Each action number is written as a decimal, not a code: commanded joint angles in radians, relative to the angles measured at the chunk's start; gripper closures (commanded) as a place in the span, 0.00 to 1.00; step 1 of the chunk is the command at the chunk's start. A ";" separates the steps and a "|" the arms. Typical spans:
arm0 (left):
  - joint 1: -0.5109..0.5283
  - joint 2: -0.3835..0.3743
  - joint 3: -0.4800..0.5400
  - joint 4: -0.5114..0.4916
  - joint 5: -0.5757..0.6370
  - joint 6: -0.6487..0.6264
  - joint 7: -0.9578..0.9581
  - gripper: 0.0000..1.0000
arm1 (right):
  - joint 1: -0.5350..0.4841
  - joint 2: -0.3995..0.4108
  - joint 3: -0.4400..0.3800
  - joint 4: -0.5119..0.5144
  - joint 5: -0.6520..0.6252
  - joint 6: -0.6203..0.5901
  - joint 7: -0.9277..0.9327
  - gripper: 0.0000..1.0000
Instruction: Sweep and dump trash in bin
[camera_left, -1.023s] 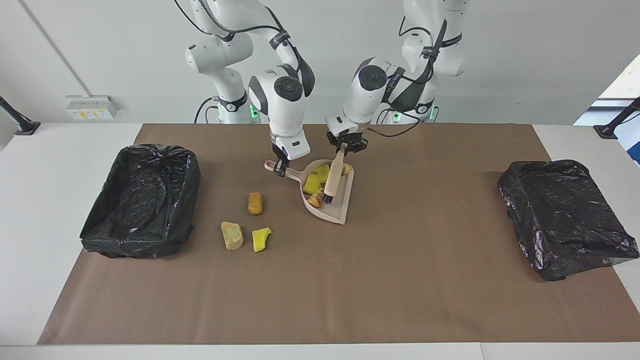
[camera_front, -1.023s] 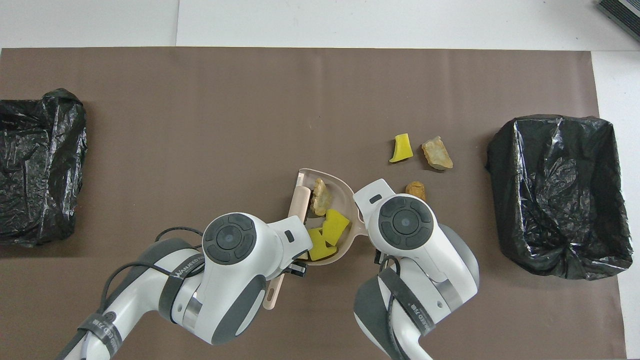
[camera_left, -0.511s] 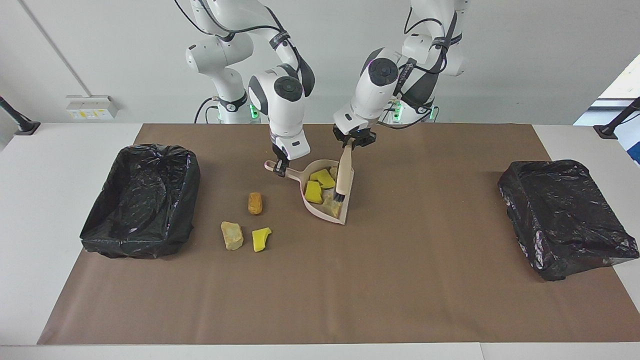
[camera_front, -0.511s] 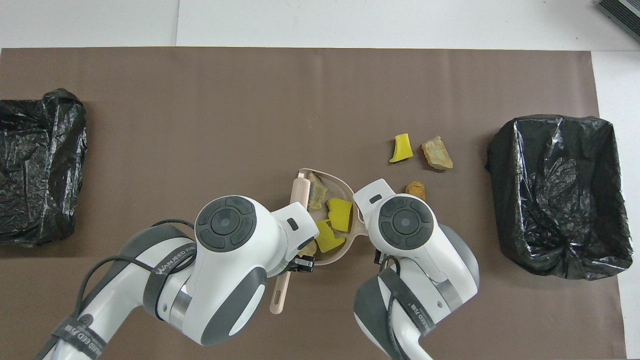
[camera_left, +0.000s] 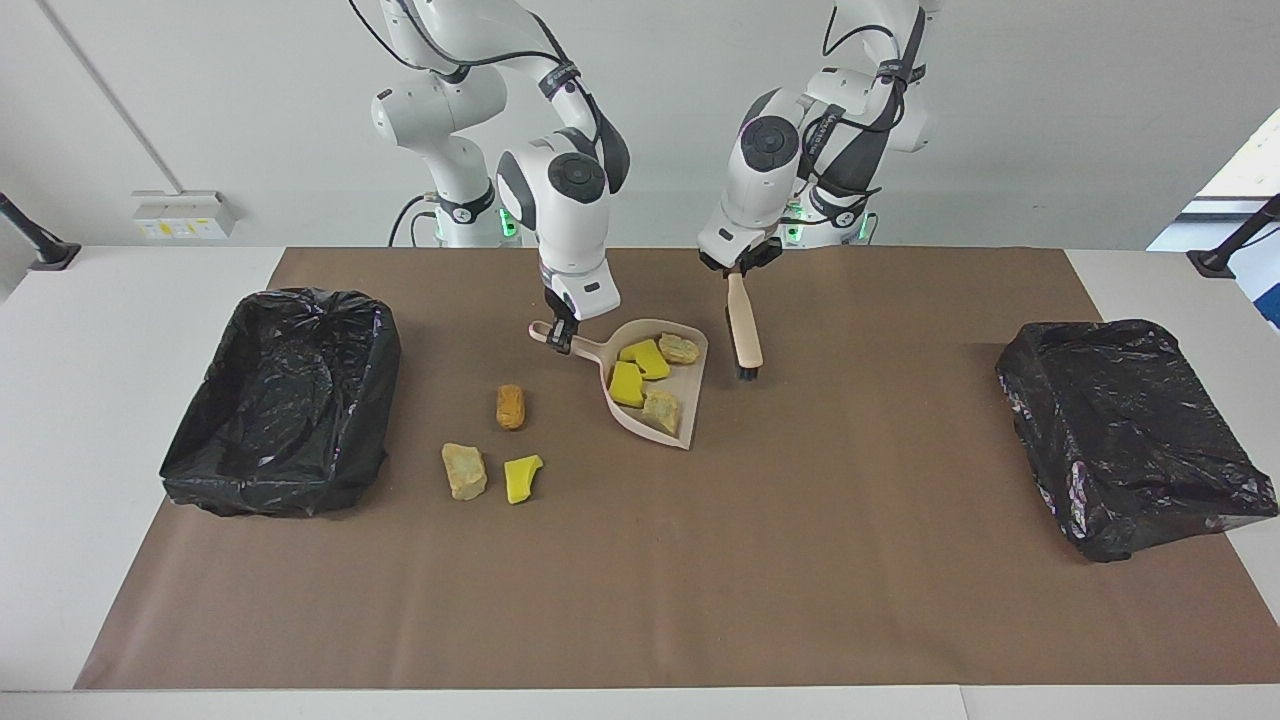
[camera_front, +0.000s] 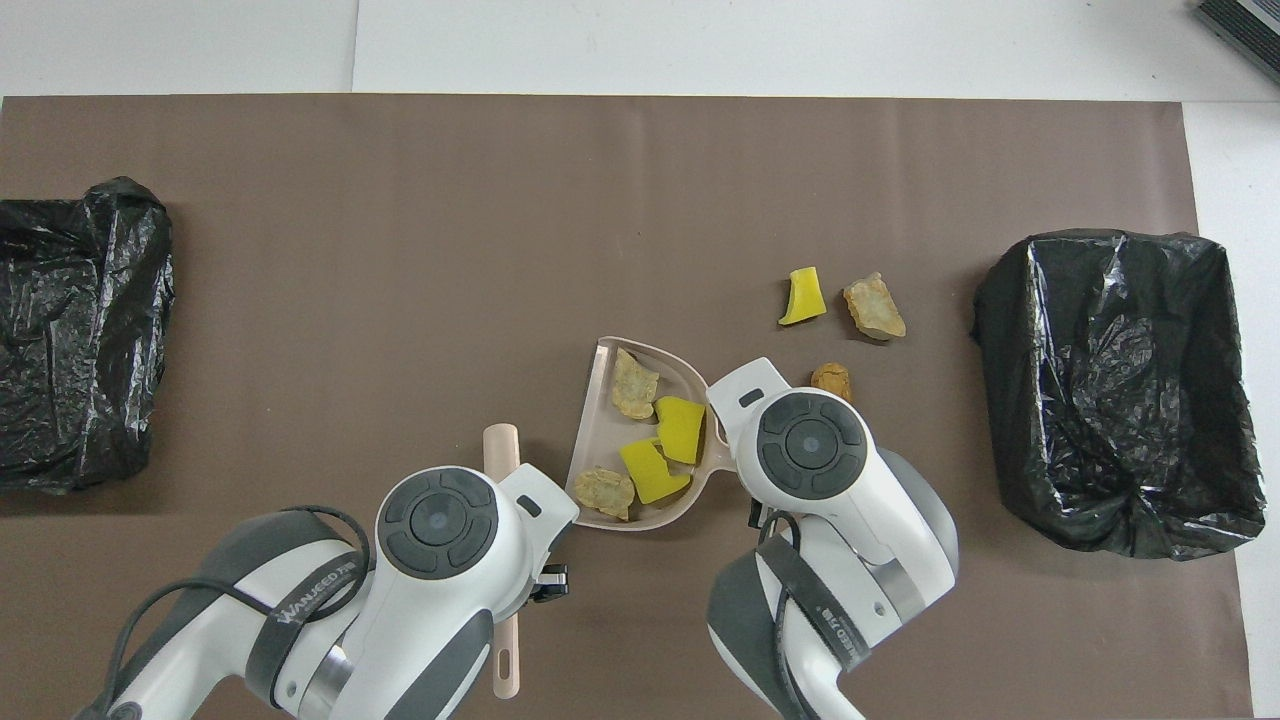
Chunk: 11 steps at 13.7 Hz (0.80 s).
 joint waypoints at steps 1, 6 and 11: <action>-0.038 -0.145 -0.050 -0.153 0.020 0.090 -0.114 1.00 | -0.003 0.007 0.003 0.008 0.000 0.004 0.019 1.00; -0.179 -0.161 -0.119 -0.183 0.017 0.124 -0.275 1.00 | -0.021 -0.006 0.003 0.029 0.003 -0.027 0.005 1.00; -0.256 -0.059 -0.119 -0.181 -0.016 0.250 -0.309 1.00 | -0.156 -0.041 -0.001 0.134 0.100 -0.172 -0.179 1.00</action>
